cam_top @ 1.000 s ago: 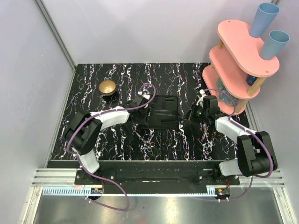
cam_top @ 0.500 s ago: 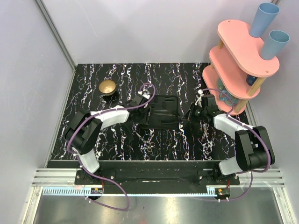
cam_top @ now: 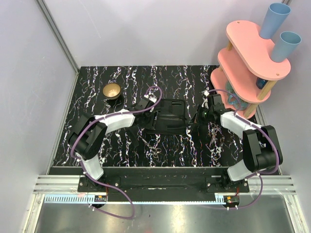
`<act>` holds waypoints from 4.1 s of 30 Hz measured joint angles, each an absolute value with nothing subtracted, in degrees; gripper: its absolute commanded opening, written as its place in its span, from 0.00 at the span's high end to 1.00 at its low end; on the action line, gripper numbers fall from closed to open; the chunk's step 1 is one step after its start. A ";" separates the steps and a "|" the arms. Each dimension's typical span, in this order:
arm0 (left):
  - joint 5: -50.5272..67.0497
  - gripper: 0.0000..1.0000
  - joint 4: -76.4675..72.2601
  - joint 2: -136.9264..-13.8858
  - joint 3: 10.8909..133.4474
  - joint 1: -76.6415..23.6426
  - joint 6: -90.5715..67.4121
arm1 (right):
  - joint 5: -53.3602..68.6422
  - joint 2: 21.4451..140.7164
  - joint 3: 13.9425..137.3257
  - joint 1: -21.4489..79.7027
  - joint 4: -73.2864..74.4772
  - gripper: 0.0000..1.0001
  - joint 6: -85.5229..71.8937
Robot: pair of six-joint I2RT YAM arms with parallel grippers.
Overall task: Sort the hair-cutting tools
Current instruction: Place the comb in the hairdressing tool bag.
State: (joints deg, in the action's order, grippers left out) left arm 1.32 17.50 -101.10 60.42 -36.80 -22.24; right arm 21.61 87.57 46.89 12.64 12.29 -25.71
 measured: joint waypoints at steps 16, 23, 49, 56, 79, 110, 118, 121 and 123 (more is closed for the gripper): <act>1.28 0.52 17.50 -101.12 60.42 -36.80 -22.24 | 18.13 87.57 50.76 13.93 20.16 1.00 -22.96; 1.28 0.52 17.50 -101.12 60.42 -36.80 -22.24 | 17.39 87.57 48.47 14.33 15.90 1.00 -27.09; 1.74 0.34 17.04 -99.81 59.96 -36.75 -23.07 | 24.71 94.96 45.60 15.40 1.85 1.00 -35.75; -4.08 0.23 17.12 -92.58 58.06 -36.73 -24.38 | 27.31 99.37 45.78 15.81 -4.56 1.00 -38.04; 1.43 0.58 13.30 -102.61 59.70 -27.55 -28.08 | 28.93 102.13 47.90 17.41 -8.88 1.00 -37.32; 9.21 0.47 6.24 -101.60 56.10 -26.65 -30.33 | 29.56 108.03 33.87 20.53 -43.55 1.00 -55.37; 9.19 0.47 6.22 -101.60 56.10 -26.65 -30.33 | 31.57 110.37 35.59 20.62 -44.77 1.00 -55.42; 9.17 0.47 6.22 -101.60 56.07 -26.70 -30.33 | 32.27 111.07 36.25 20.67 -44.80 0.99 -55.51; 9.15 0.47 6.22 -101.60 56.07 -26.70 -30.33 | 32.42 111.33 36.27 20.73 -45.25 1.00 -55.92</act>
State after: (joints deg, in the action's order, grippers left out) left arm 9.15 6.22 -101.60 56.07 -26.70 -30.33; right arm 32.42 111.33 36.27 20.73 -45.25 -55.92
